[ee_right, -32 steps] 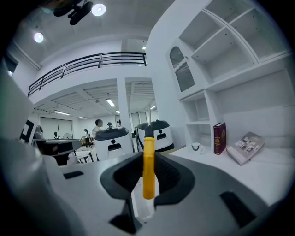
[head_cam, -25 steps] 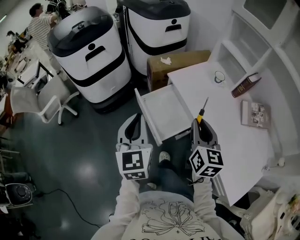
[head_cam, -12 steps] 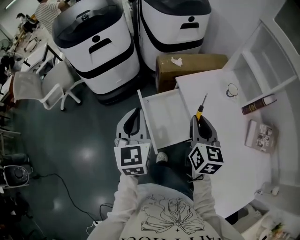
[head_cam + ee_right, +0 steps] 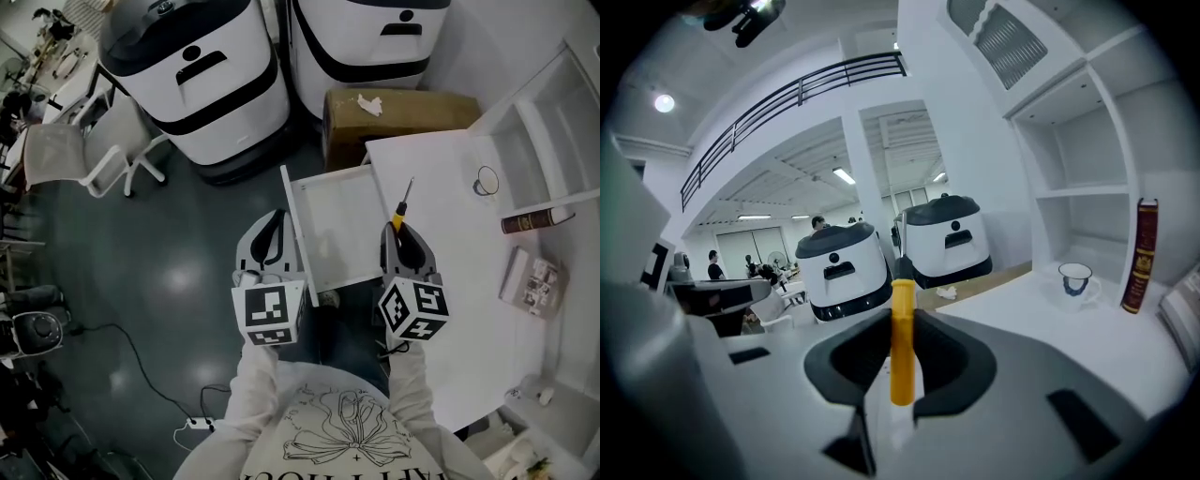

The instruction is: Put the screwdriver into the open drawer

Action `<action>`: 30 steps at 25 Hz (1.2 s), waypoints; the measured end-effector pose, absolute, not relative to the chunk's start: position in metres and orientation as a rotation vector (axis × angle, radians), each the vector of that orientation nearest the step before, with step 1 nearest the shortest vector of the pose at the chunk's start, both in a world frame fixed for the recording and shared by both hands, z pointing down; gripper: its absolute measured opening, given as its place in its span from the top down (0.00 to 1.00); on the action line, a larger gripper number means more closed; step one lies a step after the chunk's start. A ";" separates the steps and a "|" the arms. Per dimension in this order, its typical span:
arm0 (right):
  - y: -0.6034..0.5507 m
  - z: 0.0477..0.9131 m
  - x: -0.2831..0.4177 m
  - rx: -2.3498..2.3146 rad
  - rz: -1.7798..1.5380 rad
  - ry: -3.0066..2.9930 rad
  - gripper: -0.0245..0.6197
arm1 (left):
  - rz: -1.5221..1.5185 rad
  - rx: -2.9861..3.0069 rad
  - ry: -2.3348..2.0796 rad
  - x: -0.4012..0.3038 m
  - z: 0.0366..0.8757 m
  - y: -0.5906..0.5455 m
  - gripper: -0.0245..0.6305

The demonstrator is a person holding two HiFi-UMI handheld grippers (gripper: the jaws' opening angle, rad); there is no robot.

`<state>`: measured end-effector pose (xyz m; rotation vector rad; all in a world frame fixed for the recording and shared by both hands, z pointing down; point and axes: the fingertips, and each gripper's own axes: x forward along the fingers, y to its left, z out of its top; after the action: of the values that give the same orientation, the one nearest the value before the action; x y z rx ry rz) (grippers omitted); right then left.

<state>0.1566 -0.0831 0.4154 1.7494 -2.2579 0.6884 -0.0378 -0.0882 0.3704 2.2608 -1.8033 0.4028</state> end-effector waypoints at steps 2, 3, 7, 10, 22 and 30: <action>-0.089 0.425 0.155 1.736 0.707 -2.243 0.85 | 0.423 2.251 -1.786 -0.038 0.380 -0.096 0.95; -0.092 0.430 0.155 1.732 0.716 -2.234 0.85 | 0.432 2.248 -1.775 -0.037 0.386 -0.100 0.95; -0.103 0.454 0.152 1.711 0.765 -2.188 0.85 | 0.479 2.242 -1.721 -0.034 0.409 -0.116 0.95; -0.111 0.476 0.147 1.690 0.812 -2.153 0.85 | 0.512 2.234 -1.687 -0.035 0.428 -0.128 0.95; -0.121 0.579 0.123 1.576 0.970 -1.986 0.85 | 0.604 2.168 -1.550 -0.042 0.509 -0.160 0.95; -0.116 0.661 0.116 1.506 1.078 -1.838 0.85 | 0.631 2.146 -1.483 -0.042 0.545 -0.171 0.95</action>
<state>0.1160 -0.1158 0.6611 1.5065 -1.8380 1.0782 -0.0422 -0.1713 0.5452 2.1458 -1.4833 0.6313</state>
